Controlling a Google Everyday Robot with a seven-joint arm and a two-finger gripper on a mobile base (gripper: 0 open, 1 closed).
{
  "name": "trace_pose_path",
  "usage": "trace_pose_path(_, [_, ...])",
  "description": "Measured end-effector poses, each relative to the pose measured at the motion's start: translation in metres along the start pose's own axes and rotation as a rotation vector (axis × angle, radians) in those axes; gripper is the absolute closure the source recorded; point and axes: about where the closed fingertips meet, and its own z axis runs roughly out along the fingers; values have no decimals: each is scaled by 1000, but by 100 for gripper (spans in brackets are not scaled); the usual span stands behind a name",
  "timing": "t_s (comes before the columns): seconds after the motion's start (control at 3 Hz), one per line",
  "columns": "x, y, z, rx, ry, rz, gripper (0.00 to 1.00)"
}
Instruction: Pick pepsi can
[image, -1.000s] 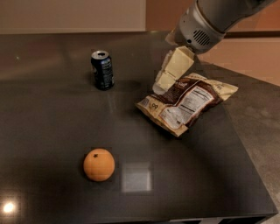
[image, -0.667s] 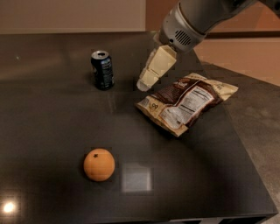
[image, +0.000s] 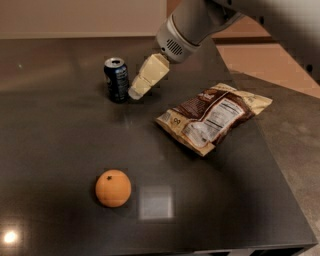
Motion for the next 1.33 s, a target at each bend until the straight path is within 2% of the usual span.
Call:
trace_pose_path(1.0, [-27,-22,59,128,27,70,0])
trace_pose_path(1.33, [-51,-40,91,139,7,78,0])
